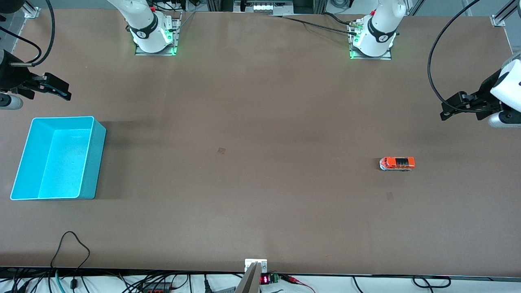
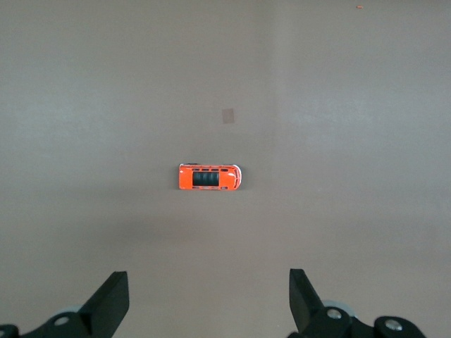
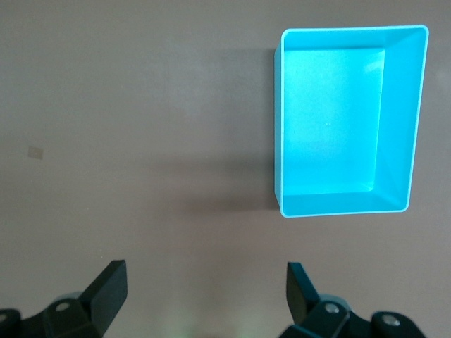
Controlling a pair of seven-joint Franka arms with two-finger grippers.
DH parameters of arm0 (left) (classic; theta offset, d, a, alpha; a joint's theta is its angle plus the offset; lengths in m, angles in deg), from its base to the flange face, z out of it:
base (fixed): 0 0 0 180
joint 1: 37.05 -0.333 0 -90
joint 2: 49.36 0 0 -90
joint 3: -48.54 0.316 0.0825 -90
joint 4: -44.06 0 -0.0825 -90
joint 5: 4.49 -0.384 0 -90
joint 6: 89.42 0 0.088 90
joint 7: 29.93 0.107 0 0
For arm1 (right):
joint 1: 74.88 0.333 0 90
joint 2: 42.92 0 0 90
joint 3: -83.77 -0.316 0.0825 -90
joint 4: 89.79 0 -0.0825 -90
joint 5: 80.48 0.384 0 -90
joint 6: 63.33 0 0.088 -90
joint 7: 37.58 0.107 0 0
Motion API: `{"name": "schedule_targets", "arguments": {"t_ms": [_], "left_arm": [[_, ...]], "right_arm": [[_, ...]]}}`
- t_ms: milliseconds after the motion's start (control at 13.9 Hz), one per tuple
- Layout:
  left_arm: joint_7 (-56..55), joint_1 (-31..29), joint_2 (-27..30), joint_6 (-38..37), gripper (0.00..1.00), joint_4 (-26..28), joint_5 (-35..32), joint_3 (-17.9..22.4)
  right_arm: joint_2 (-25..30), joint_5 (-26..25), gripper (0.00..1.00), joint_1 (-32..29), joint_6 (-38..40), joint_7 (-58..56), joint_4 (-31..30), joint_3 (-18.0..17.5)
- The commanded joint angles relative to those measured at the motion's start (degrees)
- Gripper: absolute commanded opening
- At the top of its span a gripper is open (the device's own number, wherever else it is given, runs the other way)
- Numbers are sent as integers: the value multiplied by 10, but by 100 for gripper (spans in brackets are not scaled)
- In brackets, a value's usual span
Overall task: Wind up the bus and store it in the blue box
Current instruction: 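Move the left gripper down over the orange toy bus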
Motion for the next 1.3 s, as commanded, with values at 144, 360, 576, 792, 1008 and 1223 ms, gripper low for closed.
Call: {"name": "schedule_targets", "arguments": {"t_ms": [144,360,576,792,1008,1223], "left_arm": [[21,-5,4,-12,100,1,7,2],[25,-4,-33,-11,100,10,1,2],[84,-5,-77,2,100,13,-2,2],[237,-12,-113,39,100,32,-1,2],[398,-15,-118,120,100,111,5,0],[528,-18,-119,223,100,191,5,-5]], "right_arm": [[11,0,100,-1,-13,0,-13,2],[9,0,100,-1,-19,0,-13,2],[8,2,100,-5,-20,2,-13,5],[-32,14,100,-7,-12,6,-13,8],[-56,13,100,-6,22,10,-14,4],[-61,14,100,-3,36,10,-14,4]]}}
